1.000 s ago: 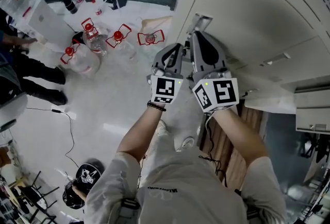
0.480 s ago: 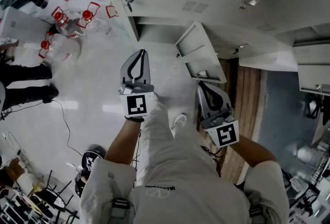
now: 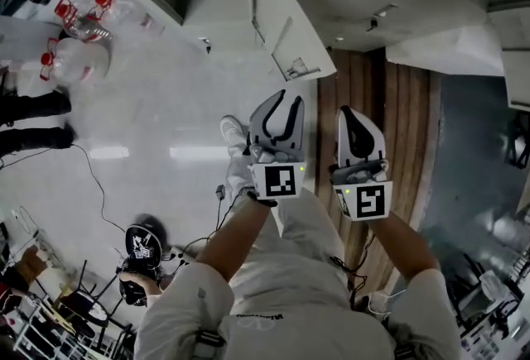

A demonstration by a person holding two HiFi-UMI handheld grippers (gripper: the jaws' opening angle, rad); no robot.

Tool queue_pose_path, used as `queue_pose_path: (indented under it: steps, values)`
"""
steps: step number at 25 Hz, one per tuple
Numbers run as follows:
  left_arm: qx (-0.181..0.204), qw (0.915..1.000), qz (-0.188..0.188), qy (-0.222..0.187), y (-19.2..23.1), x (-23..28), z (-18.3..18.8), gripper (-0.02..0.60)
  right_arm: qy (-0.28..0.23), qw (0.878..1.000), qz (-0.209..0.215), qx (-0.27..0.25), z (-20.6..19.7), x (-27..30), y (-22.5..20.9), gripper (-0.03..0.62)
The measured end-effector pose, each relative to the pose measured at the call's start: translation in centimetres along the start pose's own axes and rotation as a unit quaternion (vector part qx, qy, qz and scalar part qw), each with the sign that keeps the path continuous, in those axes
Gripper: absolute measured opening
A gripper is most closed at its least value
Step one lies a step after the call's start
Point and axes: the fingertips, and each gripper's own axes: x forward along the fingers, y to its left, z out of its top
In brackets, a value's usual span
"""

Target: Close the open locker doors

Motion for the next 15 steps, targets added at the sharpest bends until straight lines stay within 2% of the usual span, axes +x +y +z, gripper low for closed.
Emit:
queue_pose_path:
  steps: [3, 6, 9, 10, 11, 13, 15]
  values:
    - [-0.002, 0.9996, 0.027, 0.009, -2.1, 3.2, -1.5, 0.222, -0.008, 1.0, -0.025, 0.005, -2.4, -1.0, -2.1, 0.011]
    - [0.002, 0.9979, 0.06, 0.023, -2.4, 6.1, -2.4, 0.253, -0.007, 0.999, -0.033, 0.008, -4.2, -1.9, -2.8, 0.011]
    - [0.001, 0.9952, 0.093, 0.029, -1.6, 7.8, -2.8, 0.248, 0.002, 1.0, -0.026, 0.006, -5.8, -2.4, -2.5, 0.011]
    - [0.005, 0.9944, 0.102, 0.028, -1.3, 7.9, -2.7, 0.214, 0.004, 1.0, -0.022, 0.008, -6.2, -2.3, -2.3, 0.011]
    - [0.012, 0.994, 0.106, 0.025, -1.0, 7.7, -2.4, 0.127, 0.003, 1.0, -0.019, 0.014, -6.5, -2.2, -2.0, 0.011]
    - [0.024, 0.9944, 0.103, 0.012, -0.5, 7.1, -2.0, 0.104, 0.007, 1.0, -0.002, 0.029, -7.5, -1.6, -1.3, 0.011]
    - [0.025, 0.9963, 0.082, -0.002, 0.0, 6.2, -1.9, 0.103, 0.02, 0.998, 0.038, 0.038, -9.2, -0.6, -0.1, 0.011]
